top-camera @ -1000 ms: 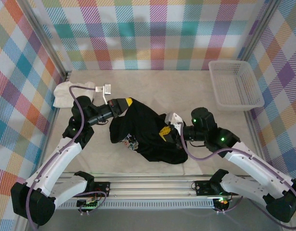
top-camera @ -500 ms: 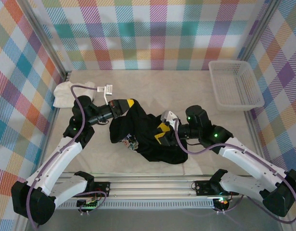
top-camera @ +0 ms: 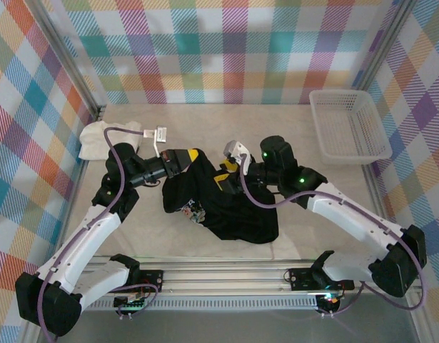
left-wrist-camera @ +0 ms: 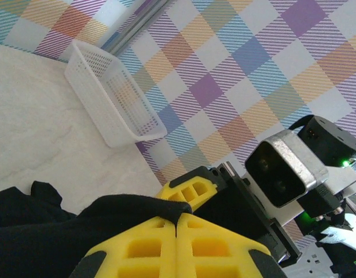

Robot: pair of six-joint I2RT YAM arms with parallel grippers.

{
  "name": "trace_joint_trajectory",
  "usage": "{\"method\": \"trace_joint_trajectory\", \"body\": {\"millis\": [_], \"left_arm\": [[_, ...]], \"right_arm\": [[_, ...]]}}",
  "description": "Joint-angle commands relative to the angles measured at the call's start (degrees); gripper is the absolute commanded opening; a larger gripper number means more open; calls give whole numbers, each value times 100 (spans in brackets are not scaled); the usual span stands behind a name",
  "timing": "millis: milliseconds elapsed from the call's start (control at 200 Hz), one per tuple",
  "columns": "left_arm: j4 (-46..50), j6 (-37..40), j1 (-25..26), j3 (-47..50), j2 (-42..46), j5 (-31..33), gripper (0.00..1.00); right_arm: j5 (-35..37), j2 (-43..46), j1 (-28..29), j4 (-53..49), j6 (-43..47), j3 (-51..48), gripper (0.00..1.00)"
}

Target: Fold the inside-out t-shirt

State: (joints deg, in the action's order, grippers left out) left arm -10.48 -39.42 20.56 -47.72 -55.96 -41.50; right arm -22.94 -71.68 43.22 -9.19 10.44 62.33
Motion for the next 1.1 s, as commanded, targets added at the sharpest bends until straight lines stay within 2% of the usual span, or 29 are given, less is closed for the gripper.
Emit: {"method": "trace_joint_trajectory", "body": {"millis": [0,75,160,390,555,690,740,945,1095], "left_arm": [[38,192,25,-52,153,-87,0],[57,222,23,-6,155,-56,0],[124,300,22,75,167,22,0],[809,1016,61,487,436,665,0],[1169,1635,325,873,586,1039,0],[1222,1749,449,1087,618,1196,6],[1256,1736,465,1128,667,1356,11],[1564,1793,487,1044,1178,2136,45],[1603,1974,696,703,1225,1898,59]], "right_arm": [[-355,16,29,369,-50,205,28],[-333,46,28,404,-174,248,9],[-324,74,20,298,-241,353,1],[-476,-25,18,-21,-257,757,0],[-693,-362,20,-331,-140,1180,0],[-842,-616,15,-563,-58,1404,0],[-845,-647,12,-617,-3,1398,0],[-1174,-681,-153,-917,46,1383,0],[-1227,-686,-217,-967,-206,1425,0]]}}
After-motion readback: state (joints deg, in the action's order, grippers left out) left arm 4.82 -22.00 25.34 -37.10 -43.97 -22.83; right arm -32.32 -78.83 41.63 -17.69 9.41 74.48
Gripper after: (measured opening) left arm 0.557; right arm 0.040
